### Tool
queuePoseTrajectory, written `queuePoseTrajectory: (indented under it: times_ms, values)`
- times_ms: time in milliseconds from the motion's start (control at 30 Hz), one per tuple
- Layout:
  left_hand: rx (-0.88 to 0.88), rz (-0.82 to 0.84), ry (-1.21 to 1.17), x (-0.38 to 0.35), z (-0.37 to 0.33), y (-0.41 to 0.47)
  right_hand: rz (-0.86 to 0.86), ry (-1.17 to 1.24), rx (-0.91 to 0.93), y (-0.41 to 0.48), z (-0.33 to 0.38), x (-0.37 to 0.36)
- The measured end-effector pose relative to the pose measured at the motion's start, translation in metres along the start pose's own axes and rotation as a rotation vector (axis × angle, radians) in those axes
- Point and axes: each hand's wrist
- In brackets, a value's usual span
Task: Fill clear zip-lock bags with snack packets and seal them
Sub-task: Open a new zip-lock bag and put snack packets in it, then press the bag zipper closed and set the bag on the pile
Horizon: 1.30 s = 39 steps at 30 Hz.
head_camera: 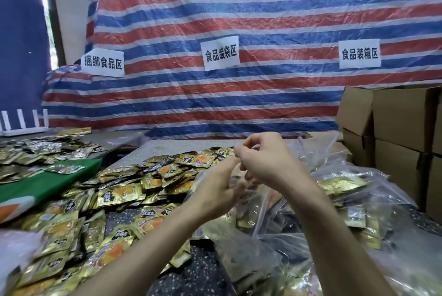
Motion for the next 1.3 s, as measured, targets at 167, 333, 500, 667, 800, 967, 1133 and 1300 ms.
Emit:
queuePoseTrajectory:
  times_ms: [167, 333, 500, 667, 800, 967, 1133, 1300]
  values:
    - [0.182, -0.033, 0.002, 0.044, 0.006, -0.064, 0.399, -0.164, 0.259, -0.015, 0.017, -0.025]
    - [0.206, -0.149, 0.077, 0.085, 0.010, -0.126, 0.563, -0.265, 0.447, -0.034, 0.037, -0.051]
    - [0.268, -0.313, 0.364, 0.124, 0.047, -0.169, 0.647, -0.249, 0.478, -0.041, 0.041, -0.060]
    - [0.720, -0.262, 0.962, 0.172, 0.100, -0.207, 0.624, -0.217, 0.502, -0.039, 0.041, -0.058]
    - [1.149, 0.022, 1.050, 0.202, 0.131, -0.238, 0.621, -0.203, 0.506, -0.040, 0.042, -0.054]
    - [1.127, 0.001, 1.117, 0.211, 0.148, -0.258, 0.627, -0.188, 0.503, -0.039, 0.041, -0.053]
    - [1.081, -0.185, 1.005, 0.225, 0.148, -0.258, 0.634, -0.150, 0.479, -0.040, 0.043, -0.052]
    - [1.131, -0.243, 0.940, 0.242, 0.150, -0.252, 0.625, -0.149, 0.486, -0.040, 0.045, -0.047]
Point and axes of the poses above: each hand's wrist, its own y-axis towards the middle knuckle, its own x-axis out of the back of the hand, z = x × y, and after that the axes turned 6 degrees about x, right-handed
